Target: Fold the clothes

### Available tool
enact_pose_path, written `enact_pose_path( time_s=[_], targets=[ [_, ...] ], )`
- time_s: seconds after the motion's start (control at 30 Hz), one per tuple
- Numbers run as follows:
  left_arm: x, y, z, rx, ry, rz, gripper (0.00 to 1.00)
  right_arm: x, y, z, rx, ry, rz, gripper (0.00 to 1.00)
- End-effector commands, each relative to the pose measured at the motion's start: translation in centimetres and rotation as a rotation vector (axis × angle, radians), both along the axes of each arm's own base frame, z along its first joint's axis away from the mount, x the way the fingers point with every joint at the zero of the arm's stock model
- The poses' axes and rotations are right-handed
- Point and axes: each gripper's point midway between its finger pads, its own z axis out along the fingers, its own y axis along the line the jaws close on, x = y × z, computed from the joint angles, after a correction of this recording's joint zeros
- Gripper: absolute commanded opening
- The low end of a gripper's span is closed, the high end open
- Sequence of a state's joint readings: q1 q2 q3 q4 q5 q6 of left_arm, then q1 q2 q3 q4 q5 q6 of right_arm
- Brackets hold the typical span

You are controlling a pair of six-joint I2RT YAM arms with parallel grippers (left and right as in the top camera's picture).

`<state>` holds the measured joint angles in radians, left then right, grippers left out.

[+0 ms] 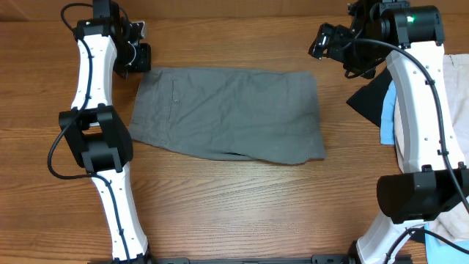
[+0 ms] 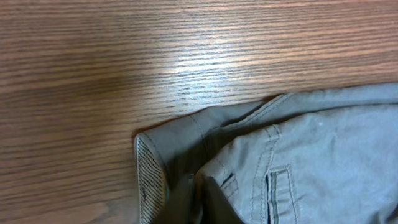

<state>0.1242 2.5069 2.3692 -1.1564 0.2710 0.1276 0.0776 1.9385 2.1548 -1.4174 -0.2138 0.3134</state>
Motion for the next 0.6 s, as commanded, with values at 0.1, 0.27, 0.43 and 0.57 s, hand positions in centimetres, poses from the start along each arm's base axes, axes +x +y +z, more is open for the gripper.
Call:
enact_pose_path(
  time_s=[0.1, 0.27, 0.43, 0.57],
  targets=[
    [-1.3, -1.8, -3.8, -0.027, 0.071, -0.02, 0.19, 0.0, -0.1, 0.4, 0.003, -0.013, 0.005, 1.0],
    [-2.3, -2.7, -6.7, -0.032, 0.104, -0.035, 0.1, 0.0, -0.1, 0.4, 0.003, -0.013, 0.005, 1.0],
    [-2.1, -2.7, -6.6, -0.03, 0.094, -0.036, 0.19, 0.0, -0.1, 0.4, 0.003, -0.013, 0.005, 1.0],
    [-1.5, -2.6, -6.1, -0.027, 0.072, -0.036, 0.48, 0.0, -0.1, 0.4, 0.003, -0.013, 0.005, 1.0]
  ],
)
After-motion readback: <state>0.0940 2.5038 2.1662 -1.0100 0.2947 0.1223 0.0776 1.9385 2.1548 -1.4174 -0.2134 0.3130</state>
